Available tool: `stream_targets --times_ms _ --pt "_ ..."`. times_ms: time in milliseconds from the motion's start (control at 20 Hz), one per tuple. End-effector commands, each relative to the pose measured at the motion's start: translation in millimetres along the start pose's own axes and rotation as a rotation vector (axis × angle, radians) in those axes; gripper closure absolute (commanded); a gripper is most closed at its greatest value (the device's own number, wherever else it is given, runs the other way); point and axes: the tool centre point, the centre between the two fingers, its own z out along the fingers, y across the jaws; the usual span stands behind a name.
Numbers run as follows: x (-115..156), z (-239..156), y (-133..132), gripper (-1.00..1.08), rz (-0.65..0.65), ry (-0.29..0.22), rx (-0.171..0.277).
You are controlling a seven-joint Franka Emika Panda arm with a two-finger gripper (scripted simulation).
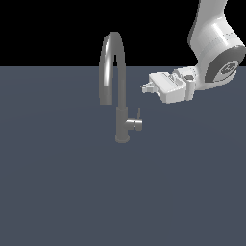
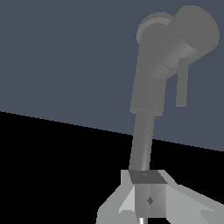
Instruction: Turn on the faucet by rotating a designated handle.
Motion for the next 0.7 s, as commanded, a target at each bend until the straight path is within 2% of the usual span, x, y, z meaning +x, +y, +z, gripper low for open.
stream_targets --times_ms 0,350,650 --pt "20 4 -1 1.08 0.052 -0.046 0.049" --pt "59 17 2 1.08 0.156 -0.135 0.146" --pt "74 24 3 1.08 0.198 -0.171 0.184"
